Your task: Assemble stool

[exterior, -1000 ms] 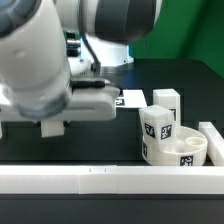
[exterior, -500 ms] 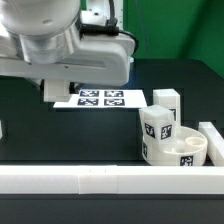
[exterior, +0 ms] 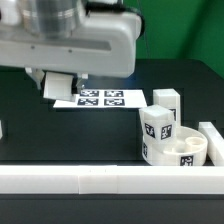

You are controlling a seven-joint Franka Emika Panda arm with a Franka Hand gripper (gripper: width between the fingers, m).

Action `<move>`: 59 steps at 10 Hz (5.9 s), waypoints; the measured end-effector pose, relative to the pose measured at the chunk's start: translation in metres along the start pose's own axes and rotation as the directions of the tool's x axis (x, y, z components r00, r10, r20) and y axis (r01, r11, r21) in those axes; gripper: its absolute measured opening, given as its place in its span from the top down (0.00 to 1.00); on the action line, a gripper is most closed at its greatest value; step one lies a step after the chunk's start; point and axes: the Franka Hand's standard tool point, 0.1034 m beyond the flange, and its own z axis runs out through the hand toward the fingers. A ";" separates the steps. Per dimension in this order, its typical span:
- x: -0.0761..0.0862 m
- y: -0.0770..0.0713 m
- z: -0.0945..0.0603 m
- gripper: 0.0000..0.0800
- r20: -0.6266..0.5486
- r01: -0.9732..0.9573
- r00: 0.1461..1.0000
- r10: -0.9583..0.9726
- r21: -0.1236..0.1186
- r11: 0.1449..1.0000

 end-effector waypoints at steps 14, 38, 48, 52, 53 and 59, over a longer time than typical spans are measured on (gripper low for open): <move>0.003 -0.053 -0.061 0.59 -0.820 -0.023 0.565 0.089 0.092 0.995; -0.030 -0.189 0.007 0.59 -0.793 0.056 0.595 0.129 0.202 0.978; -0.033 -0.196 0.027 0.59 -0.783 0.068 0.614 0.102 0.181 0.981; -0.033 -0.198 0.030 0.59 -0.783 0.073 0.615 0.093 0.175 0.982; -0.033 -0.198 0.030 0.59 -0.783 0.074 0.615 0.092 0.173 0.982; -0.028 -0.191 0.028 0.59 -0.785 0.075 0.615 0.081 0.161 0.984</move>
Offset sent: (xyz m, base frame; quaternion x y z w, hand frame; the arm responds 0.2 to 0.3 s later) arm 0.0000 0.0000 0.0000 0.0000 0.1938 0.0000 0.9810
